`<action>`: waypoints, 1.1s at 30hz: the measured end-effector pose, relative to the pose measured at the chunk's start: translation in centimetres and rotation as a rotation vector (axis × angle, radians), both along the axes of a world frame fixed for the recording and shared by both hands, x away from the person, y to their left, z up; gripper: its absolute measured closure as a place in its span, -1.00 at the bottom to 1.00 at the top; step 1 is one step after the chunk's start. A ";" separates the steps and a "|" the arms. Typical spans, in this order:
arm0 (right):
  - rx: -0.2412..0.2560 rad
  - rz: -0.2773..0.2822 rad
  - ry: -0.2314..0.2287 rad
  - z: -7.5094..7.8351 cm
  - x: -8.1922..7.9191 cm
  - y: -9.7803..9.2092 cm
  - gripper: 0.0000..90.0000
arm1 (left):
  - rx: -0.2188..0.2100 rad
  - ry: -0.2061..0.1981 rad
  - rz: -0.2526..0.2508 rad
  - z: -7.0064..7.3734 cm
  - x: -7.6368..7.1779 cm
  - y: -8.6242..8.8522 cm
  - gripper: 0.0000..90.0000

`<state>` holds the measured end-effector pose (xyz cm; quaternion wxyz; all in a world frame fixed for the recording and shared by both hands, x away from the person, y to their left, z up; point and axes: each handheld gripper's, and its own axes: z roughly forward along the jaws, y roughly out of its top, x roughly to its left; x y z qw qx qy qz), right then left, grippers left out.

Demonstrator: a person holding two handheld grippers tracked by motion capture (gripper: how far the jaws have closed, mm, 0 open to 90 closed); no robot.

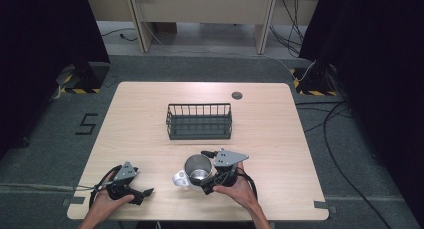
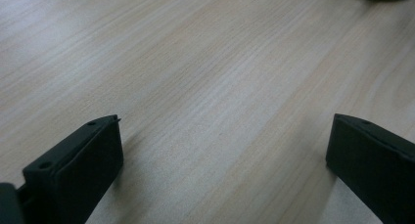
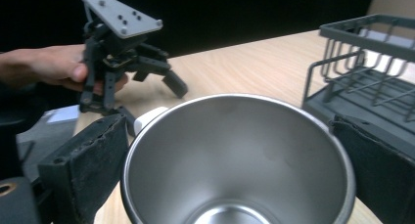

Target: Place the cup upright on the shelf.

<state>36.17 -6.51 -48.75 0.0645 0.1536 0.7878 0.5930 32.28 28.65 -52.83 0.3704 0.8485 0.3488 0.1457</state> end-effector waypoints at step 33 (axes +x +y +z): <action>-0.042 -0.153 -0.009 1.6 -1.1 1.6 -0.86 | -0.001 -0.001 0.001 0.0 0.0 0.0 -1.00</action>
